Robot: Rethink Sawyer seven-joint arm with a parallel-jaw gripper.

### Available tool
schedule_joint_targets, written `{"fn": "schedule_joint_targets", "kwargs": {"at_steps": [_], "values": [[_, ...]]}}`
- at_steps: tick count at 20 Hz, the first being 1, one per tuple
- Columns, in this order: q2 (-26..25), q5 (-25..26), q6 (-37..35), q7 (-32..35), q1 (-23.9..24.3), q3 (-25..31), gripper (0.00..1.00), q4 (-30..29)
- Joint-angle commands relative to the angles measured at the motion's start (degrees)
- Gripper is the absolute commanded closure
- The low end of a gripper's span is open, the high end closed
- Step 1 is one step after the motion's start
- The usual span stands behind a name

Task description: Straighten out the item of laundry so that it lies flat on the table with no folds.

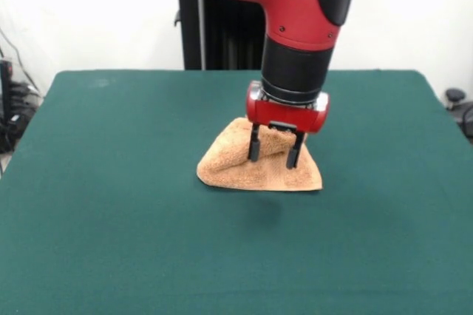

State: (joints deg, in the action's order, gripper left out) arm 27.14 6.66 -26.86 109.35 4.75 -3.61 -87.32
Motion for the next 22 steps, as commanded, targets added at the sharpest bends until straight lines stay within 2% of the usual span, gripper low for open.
{"fn": "schedule_joint_targets", "kwargs": {"at_steps": [1, 22], "values": [[-1.7, 1.6, -3.8, 1.8, -2.9, 6.1, 0.00, -5.3], [-0.6, -0.8, -9.1, 3.8, -5.9, 4.9, 0.00, -2.1]]}}
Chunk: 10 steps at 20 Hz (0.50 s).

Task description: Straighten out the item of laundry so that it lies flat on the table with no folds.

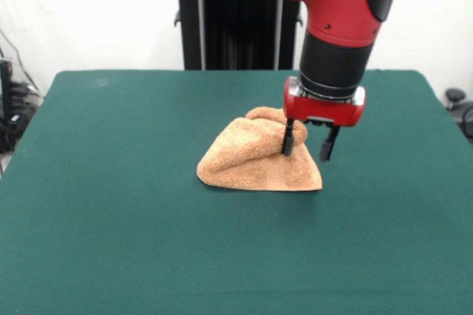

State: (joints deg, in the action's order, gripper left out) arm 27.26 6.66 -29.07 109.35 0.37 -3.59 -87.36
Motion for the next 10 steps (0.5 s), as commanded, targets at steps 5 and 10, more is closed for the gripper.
{"fn": "schedule_joint_targets", "kwargs": {"at_steps": [5, 10], "values": [[0.0, -1.4, -7.8, 4.6, -2.1, 4.8, 0.00, -2.0], [0.2, -2.1, -8.3, 6.6, -3.9, 4.4, 0.00, -1.8]]}}
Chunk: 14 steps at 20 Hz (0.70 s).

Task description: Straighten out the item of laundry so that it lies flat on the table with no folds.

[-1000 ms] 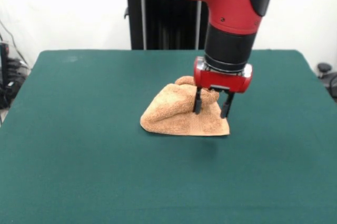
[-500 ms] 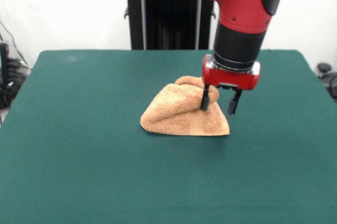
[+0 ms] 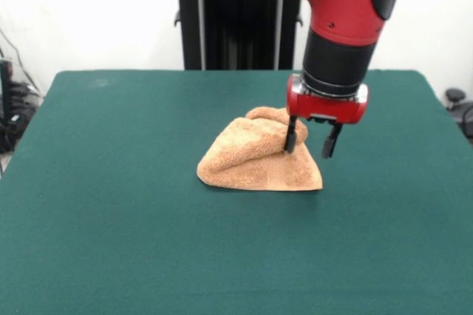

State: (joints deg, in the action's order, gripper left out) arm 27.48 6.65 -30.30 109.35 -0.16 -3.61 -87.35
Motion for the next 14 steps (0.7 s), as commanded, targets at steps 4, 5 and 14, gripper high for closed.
{"fn": "schedule_joint_targets", "kwargs": {"at_steps": [4, 5, 14], "values": [[0.0, -2.6, -7.6, 7.7, -4.6, 4.0, 0.00, -1.2], [0.0, -2.8, -7.8, 7.9, -4.9, 3.9, 0.00, -1.1], [-2.2, -3.1, -6.1, 6.5, -3.9, 4.3, 0.00, 0.0]]}}
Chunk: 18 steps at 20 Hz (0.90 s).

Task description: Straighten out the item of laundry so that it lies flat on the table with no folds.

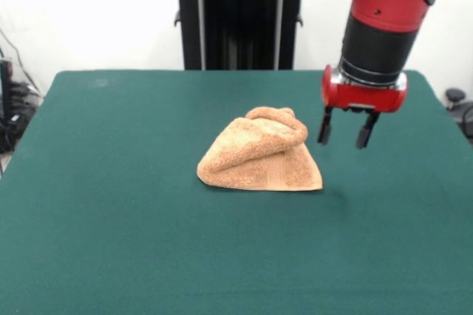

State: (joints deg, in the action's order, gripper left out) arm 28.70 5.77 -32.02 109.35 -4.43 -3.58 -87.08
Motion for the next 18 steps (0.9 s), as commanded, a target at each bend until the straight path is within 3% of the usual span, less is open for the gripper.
{"fn": "schedule_joint_targets", "kwargs": {"at_steps": [1, 12, 18], "values": [[-3.9, -2.1, -4.1, 6.1, 0.6, 4.4, 0.00, 0.0], [-6.7, 0.2, 0.0, 2.8, 4.8, 5.5, 0.00, 0.0], [-5.7, 0.7, 1.0, 4.0, 4.4, 5.2, 0.00, -2.0]]}}
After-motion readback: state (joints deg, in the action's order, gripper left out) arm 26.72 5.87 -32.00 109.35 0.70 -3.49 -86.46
